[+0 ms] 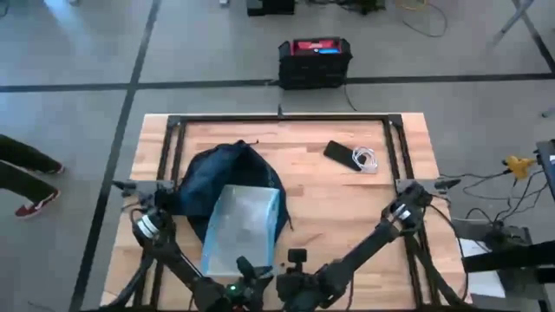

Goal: Unpack backpack
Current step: Close the white zip bag

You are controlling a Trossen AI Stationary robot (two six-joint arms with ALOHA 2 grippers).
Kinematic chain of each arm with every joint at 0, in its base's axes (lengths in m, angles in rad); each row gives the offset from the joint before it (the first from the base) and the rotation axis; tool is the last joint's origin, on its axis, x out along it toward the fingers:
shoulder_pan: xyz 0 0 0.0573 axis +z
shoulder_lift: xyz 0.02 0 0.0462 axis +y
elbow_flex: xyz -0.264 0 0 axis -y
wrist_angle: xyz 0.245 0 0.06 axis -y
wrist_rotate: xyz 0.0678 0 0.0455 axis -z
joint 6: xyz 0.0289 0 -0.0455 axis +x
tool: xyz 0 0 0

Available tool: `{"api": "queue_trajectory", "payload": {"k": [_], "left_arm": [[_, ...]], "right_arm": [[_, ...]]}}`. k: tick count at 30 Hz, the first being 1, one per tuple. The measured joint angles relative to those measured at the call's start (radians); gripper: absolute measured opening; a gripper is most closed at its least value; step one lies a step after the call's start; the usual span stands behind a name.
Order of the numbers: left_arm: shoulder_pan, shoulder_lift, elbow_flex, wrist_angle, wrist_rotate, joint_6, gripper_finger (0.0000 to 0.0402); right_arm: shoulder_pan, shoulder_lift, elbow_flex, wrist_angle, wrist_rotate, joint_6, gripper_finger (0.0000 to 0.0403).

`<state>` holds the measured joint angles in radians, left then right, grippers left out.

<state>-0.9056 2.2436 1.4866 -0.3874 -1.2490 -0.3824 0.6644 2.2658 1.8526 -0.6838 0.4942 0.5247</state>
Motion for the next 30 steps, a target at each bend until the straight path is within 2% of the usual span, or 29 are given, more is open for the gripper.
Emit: {"api": "queue_trajectory", "payload": {"k": [4,10,24,30], "left_arm": [[-0.02,-0.002,0.037,-0.094,0.05,0.003,0.0117],[-0.045,-0.002,0.071,-0.287,0.062,-0.037,0.0103],[-0.003,-0.002,0.019,-0.304,0.07,-0.095,0.0134],[0.005,-0.003,0.018,-0.248,0.074,-0.11,0.0133]], "right_arm": [[0.002,0.0,0.0,0.0,0.0,0.003,0.0018],[0.003,0.0,0.0,0.001,0.0,0.007,0.0018],[0.003,0.0,-0.001,0.011,0.001,0.007,0.0018],[-0.004,0.0,-0.001,0.007,-0.001,0.006,0.0018]]}}
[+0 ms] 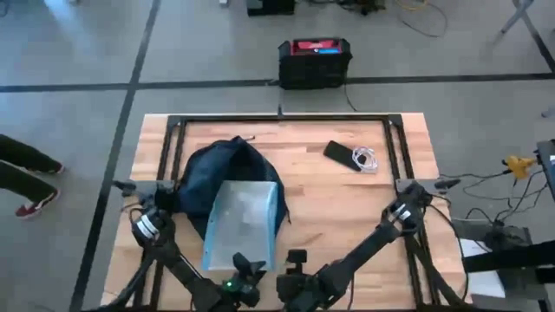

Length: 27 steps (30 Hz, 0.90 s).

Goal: Unpack backpack
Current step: Close the white zip bag

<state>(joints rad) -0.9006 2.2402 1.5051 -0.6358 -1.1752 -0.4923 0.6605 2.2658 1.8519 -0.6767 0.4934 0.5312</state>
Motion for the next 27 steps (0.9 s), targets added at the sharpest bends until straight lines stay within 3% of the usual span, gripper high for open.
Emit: {"api": "queue_trajectory", "payload": {"k": [4,11,16,19,27], "left_arm": [[0.003,0.0,0.0,0.025,0.001,0.0,0.0122],[0.04,0.0,-0.02,0.027,0.016,-0.044,0.0115],[0.057,0.0,-0.023,0.027,0.045,-0.071,0.0055],[0.057,0.0,-0.023,0.027,0.059,-0.073,0.001],[0.047,0.0,-0.023,0.03,0.066,-0.079,0.0001]], "right_arm": [[-0.012,0.0,0.0,-0.017,-0.003,-0.013,0.0034],[-0.059,0.006,-0.009,0.002,-0.03,0.015,0.0118],[-0.077,0.008,-0.009,0.002,-0.03,0.024,0.0162],[-0.086,0.008,-0.014,0.001,-0.029,0.028,0.0172],[-0.123,0.008,-0.014,0.004,-0.06,0.038,0.0148]]}}
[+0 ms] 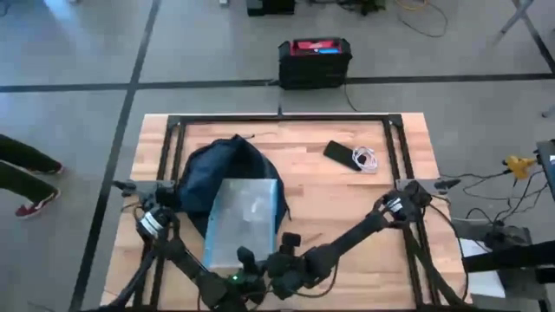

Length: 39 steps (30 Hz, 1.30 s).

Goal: Unpack backpack
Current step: Close the white zip bag

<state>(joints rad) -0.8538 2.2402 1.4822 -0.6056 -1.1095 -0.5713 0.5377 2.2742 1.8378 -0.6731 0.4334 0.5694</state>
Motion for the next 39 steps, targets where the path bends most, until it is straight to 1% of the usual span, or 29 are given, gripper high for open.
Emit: {"api": "queue_trajectory", "payload": {"k": [4,6,10,15,19,21,23,25,27,32,39], "left_arm": [[-0.007,0.0,0.0,0.0,-0.005,0.0,0.0],[-0.01,0.0,0.0,0.0,-0.006,-0.006,0.0],[-0.015,0.0,0.0,0.0,-0.007,-0.014,0.0],[-0.025,0.0,0.001,0.001,-0.008,-0.016,0.0],[-0.035,0.0,0.001,0.002,-0.041,-0.02,0.0],[-0.038,0.0,0.001,0.003,-0.058,-0.021,0.0],[-0.038,-0.002,0.002,0.003,-0.059,-0.021,0.0],[-0.04,-0.005,0.006,0.004,-0.059,-0.02,0.0],[-0.044,-0.008,0.008,0.004,-0.059,-0.017,0.0],[-0.062,-0.015,0.009,0.007,-0.059,-0.018,0.0],[-0.094,-0.04,0.009,0.015,-0.061,-0.029,0.0]], "right_arm": [[-0.006,0.002,-0.002,-0.003,-0.086,0.026,0.0118],[-0.006,0.002,-0.002,-0.003,-0.111,0.046,0.0107],[-0.003,0.002,-0.002,0.0,-0.114,0.049,0.0099],[-0.015,0.002,-0.002,0.01,-0.119,0.042,0.0103],[-0.027,0.002,-0.002,0.017,-0.122,0.044,0.01],[-0.034,0.002,-0.002,0.019,-0.151,0.049,0.0085],[-0.042,0.002,-0.005,0.021,-0.177,0.048,0.0057],[-0.047,0.002,-0.008,0.018,-0.18,0.038,0.0021],[-0.049,0.002,-0.008,0.02,-0.179,0.015,0.0007],[-0.059,0.002,-0.008,0.011,-0.181,-0.018,0.0002],[-0.086,-0.001,-0.008,-0.087,-0.179,-0.058,0.0001]]}}
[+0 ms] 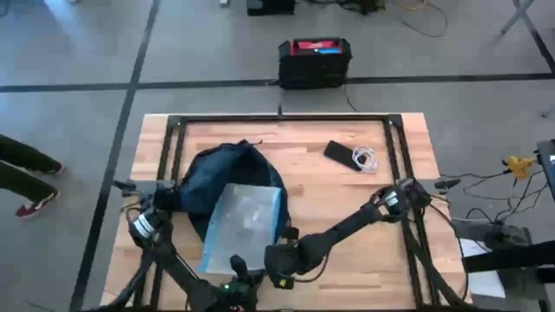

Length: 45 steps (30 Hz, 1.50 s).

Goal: Unpack backpack
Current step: Close the white zip bag

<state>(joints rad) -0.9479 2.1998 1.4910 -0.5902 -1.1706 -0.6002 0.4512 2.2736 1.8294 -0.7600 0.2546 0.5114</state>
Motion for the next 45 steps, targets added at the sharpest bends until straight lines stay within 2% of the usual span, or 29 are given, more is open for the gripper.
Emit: {"api": "queue_trajectory", "payload": {"k": [5,15,28,35,40,45], "left_arm": [[-0.035,-0.018,0.0,0.015,-0.025,-0.012,0.0],[-0.116,-0.071,0.0,0.03,-0.05,-0.034,0.0],[-0.188,-0.127,0.001,0.016,-0.051,-0.107,0.0],[-0.214,-0.137,0.001,0.011,-0.101,-0.145,0.0],[-0.211,-0.14,0.0,-0.004,-0.133,-0.159,0.0],[-0.189,-0.14,-0.006,-0.049,-0.121,-0.195,0.0]], "right_arm": [[-0.022,-0.001,0.0,-0.037,0.008,-0.038,0.0],[-0.086,-0.014,-0.002,-0.22,0.016,-0.099,0.0],[-0.171,-0.152,-0.002,-0.395,0.154,-0.163,0.0],[-0.214,-0.201,-0.014,-0.596,0.248,-0.172,0.0],[-0.228,-0.236,-0.061,-0.613,0.25,-0.174,0.0],[-0.199,-0.257,-0.048,-0.587,0.153,-0.209,0.001]]}}
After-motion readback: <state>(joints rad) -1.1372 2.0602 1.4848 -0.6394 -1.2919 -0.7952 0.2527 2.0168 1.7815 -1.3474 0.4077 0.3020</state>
